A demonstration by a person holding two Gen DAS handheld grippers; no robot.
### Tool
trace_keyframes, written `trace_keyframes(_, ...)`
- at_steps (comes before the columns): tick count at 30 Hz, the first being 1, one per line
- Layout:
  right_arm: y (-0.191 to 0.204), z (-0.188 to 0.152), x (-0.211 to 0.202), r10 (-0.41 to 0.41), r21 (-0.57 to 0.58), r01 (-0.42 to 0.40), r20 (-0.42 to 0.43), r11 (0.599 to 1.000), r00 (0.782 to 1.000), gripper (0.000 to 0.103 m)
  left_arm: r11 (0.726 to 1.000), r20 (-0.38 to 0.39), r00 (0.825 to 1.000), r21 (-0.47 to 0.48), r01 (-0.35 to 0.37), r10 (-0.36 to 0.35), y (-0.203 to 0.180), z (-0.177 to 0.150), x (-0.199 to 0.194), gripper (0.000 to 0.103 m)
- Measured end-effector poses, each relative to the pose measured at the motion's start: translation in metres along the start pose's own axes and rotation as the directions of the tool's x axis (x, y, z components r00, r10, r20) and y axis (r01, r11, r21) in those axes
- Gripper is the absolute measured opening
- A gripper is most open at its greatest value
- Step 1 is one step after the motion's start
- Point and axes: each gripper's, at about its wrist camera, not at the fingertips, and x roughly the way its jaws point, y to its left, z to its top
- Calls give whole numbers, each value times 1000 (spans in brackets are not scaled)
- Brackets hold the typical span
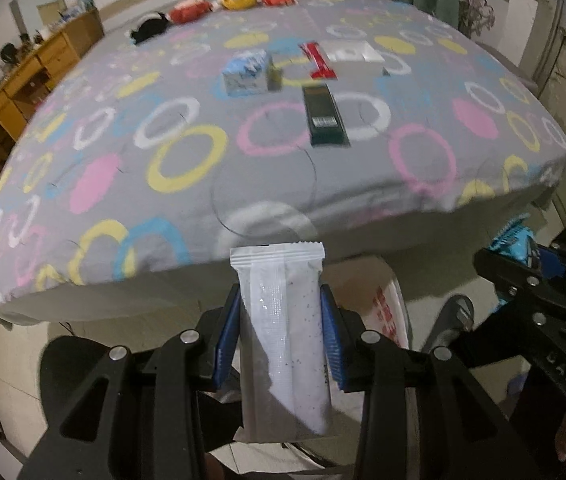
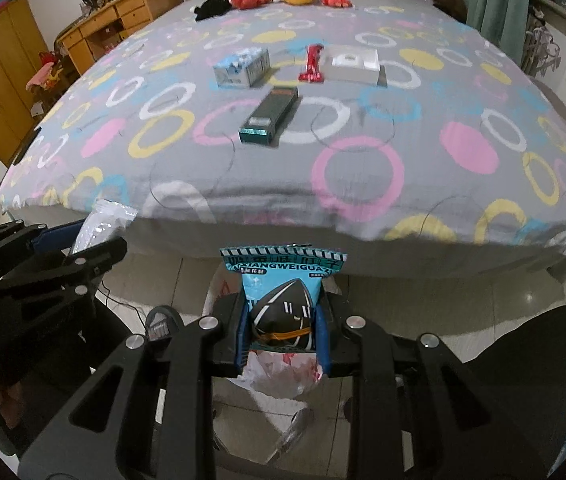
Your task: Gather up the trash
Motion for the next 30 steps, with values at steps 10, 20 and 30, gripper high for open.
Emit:
trace_keyframes(10,-8,-12,40,4,2,-4,-73,1000,997,25,999,-96,995,27,25,-22,-13,-7,45,37)
trace_keyframes(20,-14,-23,79,-14,-15,12,-131,1000,991,25,998,-200,979,38,45,-36,-20,-16,95,37)
trace_keyframes(30,-17,-30,110,-17,-22,14,-173,1000,985,25,997,-306,951,39,70,-55,-25,-30,137,37)
